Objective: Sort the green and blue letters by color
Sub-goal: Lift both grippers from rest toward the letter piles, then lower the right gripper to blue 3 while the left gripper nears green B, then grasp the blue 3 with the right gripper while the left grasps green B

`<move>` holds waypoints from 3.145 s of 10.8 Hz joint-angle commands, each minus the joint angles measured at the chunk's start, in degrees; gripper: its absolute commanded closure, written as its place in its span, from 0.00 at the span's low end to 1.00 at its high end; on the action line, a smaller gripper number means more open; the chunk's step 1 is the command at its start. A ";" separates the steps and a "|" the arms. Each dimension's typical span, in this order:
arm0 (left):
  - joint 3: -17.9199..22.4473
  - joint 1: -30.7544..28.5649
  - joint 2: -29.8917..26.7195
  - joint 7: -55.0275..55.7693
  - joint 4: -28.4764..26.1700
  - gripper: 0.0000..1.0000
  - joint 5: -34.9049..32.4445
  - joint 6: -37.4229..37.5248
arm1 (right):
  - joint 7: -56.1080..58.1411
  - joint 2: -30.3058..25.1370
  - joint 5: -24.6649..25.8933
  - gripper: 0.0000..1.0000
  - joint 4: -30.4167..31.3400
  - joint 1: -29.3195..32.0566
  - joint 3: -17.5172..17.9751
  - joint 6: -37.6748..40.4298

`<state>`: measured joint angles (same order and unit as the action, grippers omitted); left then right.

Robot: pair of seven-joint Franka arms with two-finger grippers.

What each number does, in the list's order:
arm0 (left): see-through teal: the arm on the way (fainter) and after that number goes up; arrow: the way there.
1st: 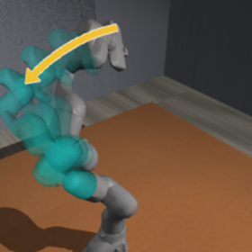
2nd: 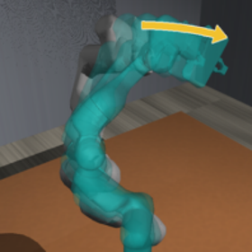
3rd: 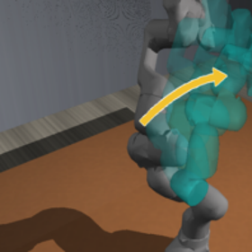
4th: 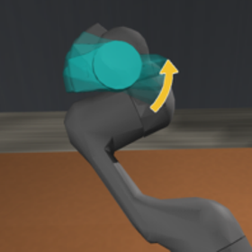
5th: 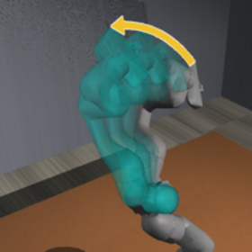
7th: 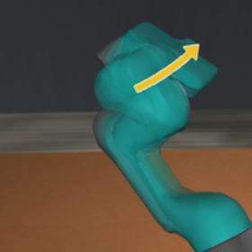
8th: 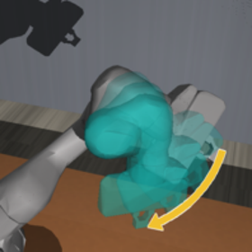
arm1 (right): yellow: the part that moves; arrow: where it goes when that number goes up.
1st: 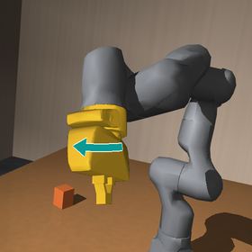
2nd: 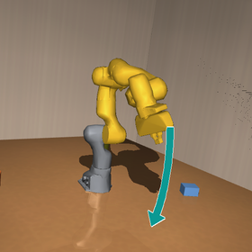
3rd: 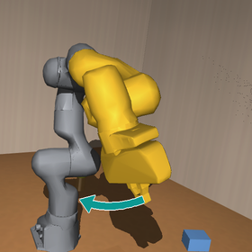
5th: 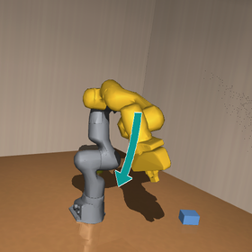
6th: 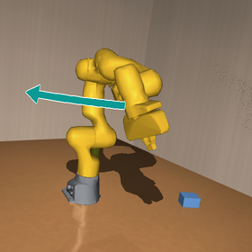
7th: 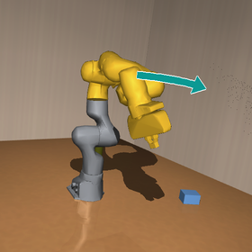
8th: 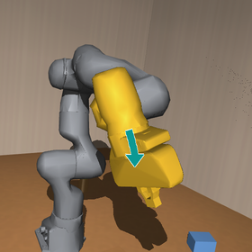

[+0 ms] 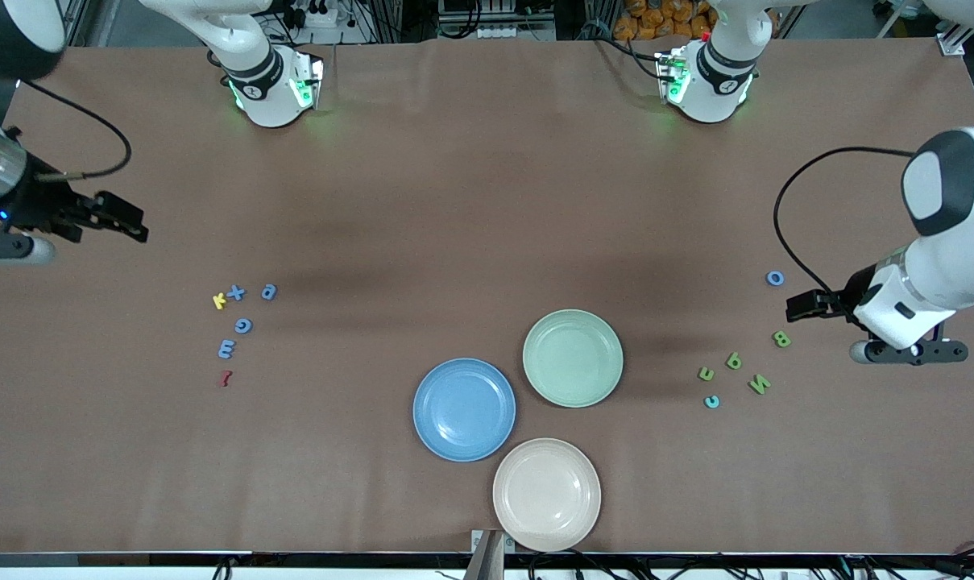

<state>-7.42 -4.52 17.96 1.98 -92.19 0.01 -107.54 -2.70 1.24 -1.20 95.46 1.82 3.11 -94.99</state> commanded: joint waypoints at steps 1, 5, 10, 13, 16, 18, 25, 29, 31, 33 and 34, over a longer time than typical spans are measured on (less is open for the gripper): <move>1.34 -3.21 -0.73 -6.02 -10.69 0.00 -1.15 -12.81 | 0.85 0.16 0.32 0.00 11.12 1.09 0.50 -14.38; 5.04 -2.95 5.14 -3.14 -18.73 0.00 -0.02 -27.10 | 0.85 11.30 2.68 0.00 12.21 3.80 0.41 -25.39; 5.13 -3.04 13.85 -0.49 -18.46 0.00 -0.01 -36.41 | -0.11 18.70 3.31 0.00 12.21 6.45 0.41 -33.14; 5.22 -3.21 14.39 -0.57 -20.39 0.00 -0.19 -39.23 | -4.75 24.32 3.31 0.00 12.21 6.36 0.41 -41.56; 5.31 -3.39 14.04 -0.66 -23.64 0.00 -0.19 -42.92 | -6.96 28.71 3.13 0.00 11.94 6.10 0.41 -44.75; 5.66 -3.83 12.90 -1.01 -25.05 0.00 -0.28 -42.93 | -12.13 31.18 3.22 0.00 12.03 4.52 0.41 -47.64; 5.75 -4.09 11.40 -1.37 -26.55 0.36 -0.36 -43.01 | -14.18 34.62 3.22 0.00 13.26 3.63 0.41 -48.18; 5.75 -4.09 12.36 -1.37 -26.29 0.52 -0.45 -44.68 | -14.00 34.62 3.22 0.36 13.26 3.72 0.41 -48.18; 5.75 -4.09 13.07 -1.37 -26.29 0.59 -0.54 -45.74 | -13.30 34.53 3.22 0.91 13.43 3.72 0.41 -48.01; 5.66 -3.92 12.72 -1.37 -26.20 0.81 -0.63 -45.74 | -10.59 34.36 3.31 1.00 13.79 3.90 0.41 -47.83; 5.75 -3.83 12.63 -1.28 -26.11 0.89 -0.63 -45.74 | -9.96 34.35 3.22 1.00 13.87 4.07 0.41 -47.75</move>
<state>-1.62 -8.53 30.61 0.34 -117.58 -0.20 -151.72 -14.43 35.25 1.40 108.50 5.22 3.27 -142.82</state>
